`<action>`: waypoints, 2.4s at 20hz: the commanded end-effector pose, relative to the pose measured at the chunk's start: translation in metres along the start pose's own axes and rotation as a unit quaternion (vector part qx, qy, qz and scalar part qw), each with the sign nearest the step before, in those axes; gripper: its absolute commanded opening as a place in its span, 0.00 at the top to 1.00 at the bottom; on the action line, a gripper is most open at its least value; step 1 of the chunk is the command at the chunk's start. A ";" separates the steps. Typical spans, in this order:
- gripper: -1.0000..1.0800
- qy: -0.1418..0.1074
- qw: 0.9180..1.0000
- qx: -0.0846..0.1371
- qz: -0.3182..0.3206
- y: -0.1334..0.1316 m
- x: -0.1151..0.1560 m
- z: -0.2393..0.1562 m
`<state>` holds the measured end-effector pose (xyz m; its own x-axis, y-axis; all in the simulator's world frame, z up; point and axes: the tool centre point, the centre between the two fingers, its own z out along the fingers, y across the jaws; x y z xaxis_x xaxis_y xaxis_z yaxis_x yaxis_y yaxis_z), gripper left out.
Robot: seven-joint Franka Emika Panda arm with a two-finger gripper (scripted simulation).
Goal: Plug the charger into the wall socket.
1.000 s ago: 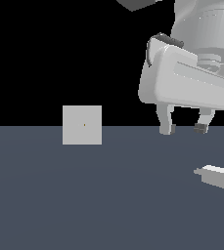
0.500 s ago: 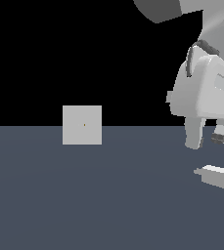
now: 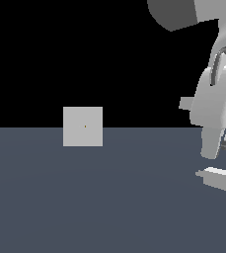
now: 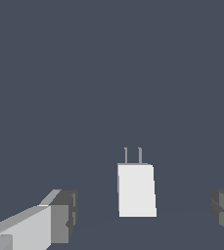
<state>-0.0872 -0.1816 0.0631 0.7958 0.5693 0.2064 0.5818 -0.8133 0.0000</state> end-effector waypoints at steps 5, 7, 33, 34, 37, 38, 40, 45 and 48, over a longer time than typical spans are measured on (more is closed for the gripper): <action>0.04 0.001 1.000 0.000 -0.002 0.001 -0.001 0.002; 0.04 0.001 1.000 0.000 -0.002 0.001 -0.002 0.005; 1.00 0.000 1.000 0.001 -0.003 0.001 -0.011 0.050; 1.00 0.000 1.000 0.001 -0.003 0.001 -0.011 0.050; 1.00 0.001 1.000 0.000 0.001 -0.002 -0.010 0.049; 1.00 0.001 1.000 -0.001 0.003 -0.004 -0.009 0.049; 1.00 0.001 1.000 -0.002 0.009 -0.008 -0.007 0.047; 1.00 0.001 0.999 -0.007 0.032 -0.025 0.001 0.043; 1.00 0.001 0.999 -0.011 0.050 -0.038 0.009 0.040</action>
<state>-0.0945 -0.1486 0.0235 0.8406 0.5003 0.2075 0.5113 -0.8594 0.0005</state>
